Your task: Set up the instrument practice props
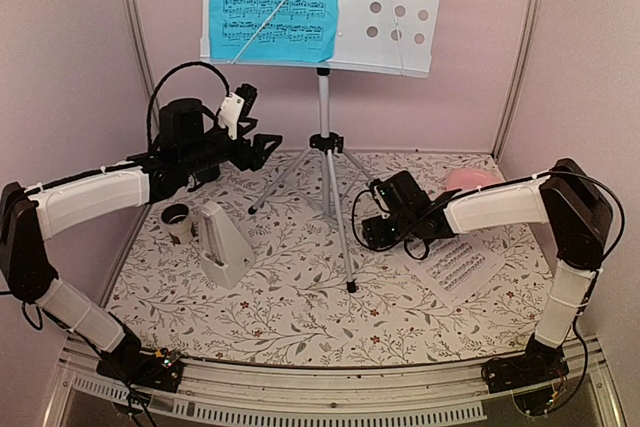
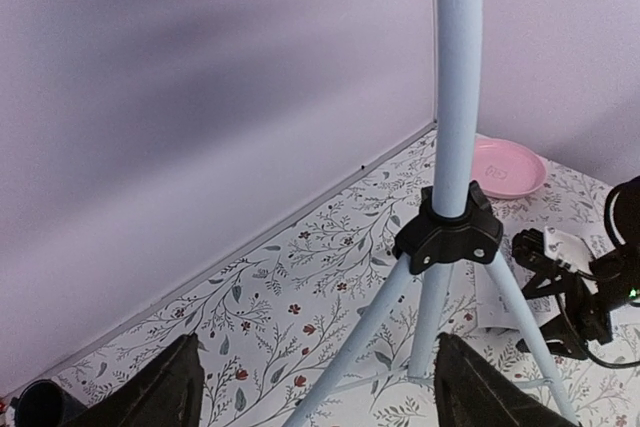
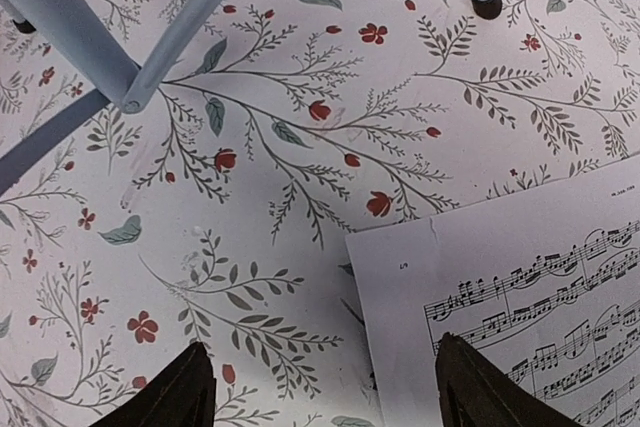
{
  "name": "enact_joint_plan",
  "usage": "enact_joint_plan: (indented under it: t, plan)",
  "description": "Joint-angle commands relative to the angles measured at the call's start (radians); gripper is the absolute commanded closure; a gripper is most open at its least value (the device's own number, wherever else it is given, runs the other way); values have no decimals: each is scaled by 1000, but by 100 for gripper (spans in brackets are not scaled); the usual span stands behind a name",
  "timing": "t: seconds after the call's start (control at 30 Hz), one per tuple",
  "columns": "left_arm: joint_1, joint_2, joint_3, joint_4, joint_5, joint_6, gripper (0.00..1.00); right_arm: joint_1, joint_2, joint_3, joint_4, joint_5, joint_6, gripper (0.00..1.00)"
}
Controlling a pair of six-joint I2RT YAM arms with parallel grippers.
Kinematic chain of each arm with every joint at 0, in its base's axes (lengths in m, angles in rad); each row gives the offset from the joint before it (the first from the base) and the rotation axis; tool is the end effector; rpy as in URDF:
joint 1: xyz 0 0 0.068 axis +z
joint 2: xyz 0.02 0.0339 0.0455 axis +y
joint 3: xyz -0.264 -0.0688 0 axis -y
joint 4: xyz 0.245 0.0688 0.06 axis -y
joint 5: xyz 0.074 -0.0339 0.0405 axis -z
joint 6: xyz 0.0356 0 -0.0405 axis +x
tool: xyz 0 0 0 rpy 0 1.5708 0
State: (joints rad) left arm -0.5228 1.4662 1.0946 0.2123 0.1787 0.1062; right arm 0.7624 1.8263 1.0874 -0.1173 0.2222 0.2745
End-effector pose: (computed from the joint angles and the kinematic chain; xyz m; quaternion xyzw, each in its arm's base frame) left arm 0.3002 -0.1803 0.3257 0.2895 0.7030 -0.2000 0.6180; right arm 0.2799 0.2564 0.1662 -0.1873 0.9129 0.0820 0.3534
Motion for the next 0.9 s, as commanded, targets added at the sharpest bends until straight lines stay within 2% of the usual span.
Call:
enact_joint_plan:
  t: [0.0, 0.13, 0.33, 0.47, 0.63, 0.87]
  plan:
    - [-19, -24, -9, 20, 2, -4, 20, 39, 98, 91, -62, 173, -31, 25]
    - [-22, -29, -11, 8, -7, 7, 20, 66, 170, 146, -110, 286, -44, 27]
    - [-23, -34, -16, 10, -1, 16, 19, 68, 256, 187, -145, 356, -76, 36]
    - [-23, -32, -19, 11, 0, 18, 19, 68, 305, 216, -168, 395, -104, 38]
    - [-23, -38, -14, 12, -2, 23, 19, 56, 331, 217, -191, 426, -125, 47]
    - [-23, -40, -8, 21, -2, 20, 19, 39, 324, 187, -211, 451, -142, 69]
